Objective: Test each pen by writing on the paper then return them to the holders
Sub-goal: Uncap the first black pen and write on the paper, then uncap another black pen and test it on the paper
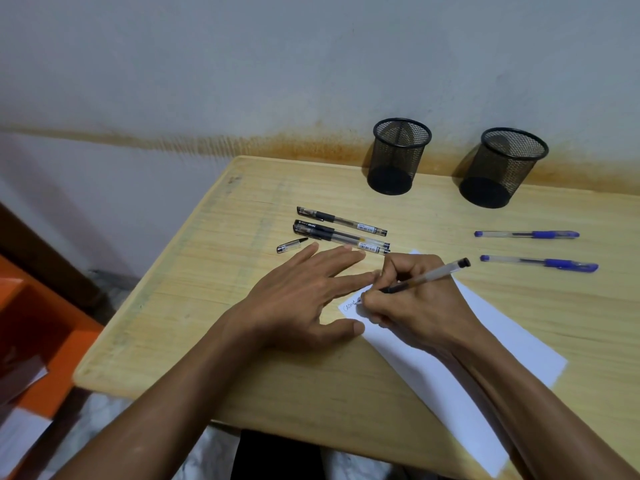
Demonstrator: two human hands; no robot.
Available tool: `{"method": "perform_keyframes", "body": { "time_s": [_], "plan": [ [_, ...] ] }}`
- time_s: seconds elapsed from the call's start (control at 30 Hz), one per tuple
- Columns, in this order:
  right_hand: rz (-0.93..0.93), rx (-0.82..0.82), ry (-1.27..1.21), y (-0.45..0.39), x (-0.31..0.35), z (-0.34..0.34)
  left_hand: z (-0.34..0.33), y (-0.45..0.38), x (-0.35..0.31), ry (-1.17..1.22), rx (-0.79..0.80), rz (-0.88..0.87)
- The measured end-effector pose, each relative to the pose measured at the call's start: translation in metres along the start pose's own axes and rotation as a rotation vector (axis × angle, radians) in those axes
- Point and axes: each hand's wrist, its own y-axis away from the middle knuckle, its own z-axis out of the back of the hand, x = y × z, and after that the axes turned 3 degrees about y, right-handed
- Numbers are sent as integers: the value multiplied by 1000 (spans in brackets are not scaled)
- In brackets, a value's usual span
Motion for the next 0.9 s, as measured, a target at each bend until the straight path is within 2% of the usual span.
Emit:
{"method": "perform_keyframes", "body": {
  "time_s": [0.2,0.27,0.33,0.4,0.43,0.5,0.57,0.73,0.9],
  "plan": [
    [-77,-115,-225,2,10,9,3,5,-6,96,-110,21],
    [-78,-140,-239,4,15,13,4,9,-10,205,-270,45],
    [-44,-165,-201,9,22,17,4,9,-11,217,-528,127],
    [-12,-178,-173,14,27,23,7,8,-7,121,-733,310],
    [-5,-184,-171,17,28,25,10,9,-4,78,-756,427],
    [-3,-199,-162,23,30,27,12,11,2,36,-659,632],
    [-15,-206,-159,29,31,28,11,12,6,-3,-536,733],
    [-25,-228,-130,44,29,32,11,10,2,-46,-511,771],
    [-45,-248,-149,58,31,40,8,6,1,-48,-510,731]
  ]
}}
